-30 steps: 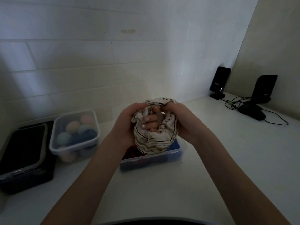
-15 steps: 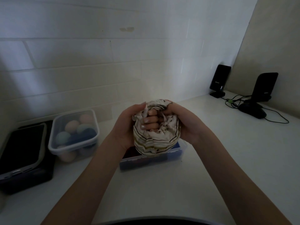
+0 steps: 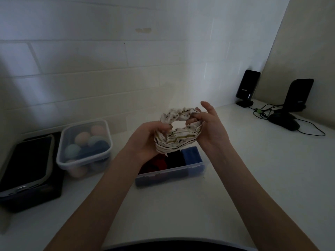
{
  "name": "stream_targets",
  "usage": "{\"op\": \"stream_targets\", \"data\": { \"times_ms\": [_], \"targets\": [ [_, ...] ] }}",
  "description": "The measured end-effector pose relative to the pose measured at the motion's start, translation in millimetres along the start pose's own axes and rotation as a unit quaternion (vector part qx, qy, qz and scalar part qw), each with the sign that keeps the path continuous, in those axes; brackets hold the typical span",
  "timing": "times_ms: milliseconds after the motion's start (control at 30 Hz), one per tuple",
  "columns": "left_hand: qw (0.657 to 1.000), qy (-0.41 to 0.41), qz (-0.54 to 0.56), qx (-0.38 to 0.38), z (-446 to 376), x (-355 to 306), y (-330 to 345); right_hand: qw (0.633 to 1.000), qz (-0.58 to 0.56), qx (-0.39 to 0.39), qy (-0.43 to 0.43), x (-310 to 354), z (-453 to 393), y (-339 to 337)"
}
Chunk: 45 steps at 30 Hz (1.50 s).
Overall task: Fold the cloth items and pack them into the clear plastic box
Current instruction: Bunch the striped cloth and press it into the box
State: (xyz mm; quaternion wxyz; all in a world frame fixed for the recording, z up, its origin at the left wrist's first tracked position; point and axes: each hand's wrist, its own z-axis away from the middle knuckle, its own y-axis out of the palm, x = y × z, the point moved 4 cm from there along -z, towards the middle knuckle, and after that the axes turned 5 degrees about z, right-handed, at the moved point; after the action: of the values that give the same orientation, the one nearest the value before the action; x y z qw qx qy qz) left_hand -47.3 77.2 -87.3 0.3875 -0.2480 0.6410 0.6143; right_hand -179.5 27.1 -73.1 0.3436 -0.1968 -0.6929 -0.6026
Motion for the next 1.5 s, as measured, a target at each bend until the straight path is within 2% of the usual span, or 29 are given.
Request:
{"op": "stream_targets", "data": {
  "times_ms": [100, 167, 300, 333, 400, 500, 567, 633, 767, 900, 967, 1033, 1100, 1133, 1233, 1267, 1367, 1433, 1500],
  "targets": [
    [0.99, 0.022, -0.137, 0.002, -2, 0, -2, 0.992, 0.112, 0.025, -0.06, 4, 2, 0],
    [0.979, 0.04, -0.196, -0.036, -1, 1, -4, 0.982, 0.168, 0.028, -0.082, 5, 3, 1],
    [0.957, 0.101, -0.25, -0.108, 2, -2, -9, 0.987, 0.135, 0.015, -0.091, 9, 1, -1],
    [0.944, 0.126, -0.279, -0.124, 2, -6, -11, 0.989, 0.12, 0.012, -0.089, 11, 1, -3],
    [0.896, 0.187, -0.373, -0.151, 6, -16, -12, 0.987, 0.135, 0.009, -0.083, 11, 2, -7],
    [0.839, 0.264, -0.451, -0.15, 14, -23, -10, 0.963, 0.254, 0.013, -0.092, 9, 10, -12],
    [0.803, 0.287, -0.504, -0.137, 19, -21, -9, 0.917, 0.377, 0.036, -0.126, 11, 16, -11],
    [0.774, 0.28, -0.555, -0.12, 21, -17, -9, 0.847, 0.502, 0.064, -0.161, 13, 20, -10],
    [0.767, 0.226, -0.598, -0.054, 21, -6, -9, 0.684, 0.708, 0.099, -0.143, 13, 23, -14],
    [0.751, 0.167, -0.639, -0.004, 19, 1, -10, 0.563, 0.807, 0.138, -0.111, 12, 28, -12],
    [0.731, 0.141, -0.668, 0.001, 19, 3, -10, 0.47, 0.865, 0.144, -0.098, 12, 29, -11],
    [0.715, 0.109, -0.69, 0.015, 18, 4, -8, 0.404, 0.899, 0.145, -0.083, 12, 30, -10],
    [0.699, 0.086, -0.709, 0.036, 19, 6, -5, 0.366, 0.915, 0.152, -0.075, 12, 32, -10],
    [0.678, 0.086, -0.729, 0.042, 20, 7, -3, 0.342, 0.923, 0.156, -0.079, 12, 33, -9],
    [0.537, 0.12, -0.834, 0.044, 26, 4, 3, 0.282, 0.943, 0.156, -0.089, 10, 33, -8],
    [0.514, 0.121, -0.848, 0.051, 28, 2, 4, 0.277, 0.945, 0.156, -0.079, 11, 31, -9],
    [0.51, 0.065, -0.853, 0.087, 25, 1, 1, 0.289, 0.941, 0.175, -0.004, 11, 25, -15],
    [0.505, 0.018, -0.858, 0.093, 21, 5, -1, 0.271, 0.941, 0.196, 0.052, 9, 22, -18],
    [0.512, -0.024, -0.855, 0.081, 17, 8, -2, 0.237, 0.945, 0.204, 0.1, 7, 19, -18]
  ]
}}
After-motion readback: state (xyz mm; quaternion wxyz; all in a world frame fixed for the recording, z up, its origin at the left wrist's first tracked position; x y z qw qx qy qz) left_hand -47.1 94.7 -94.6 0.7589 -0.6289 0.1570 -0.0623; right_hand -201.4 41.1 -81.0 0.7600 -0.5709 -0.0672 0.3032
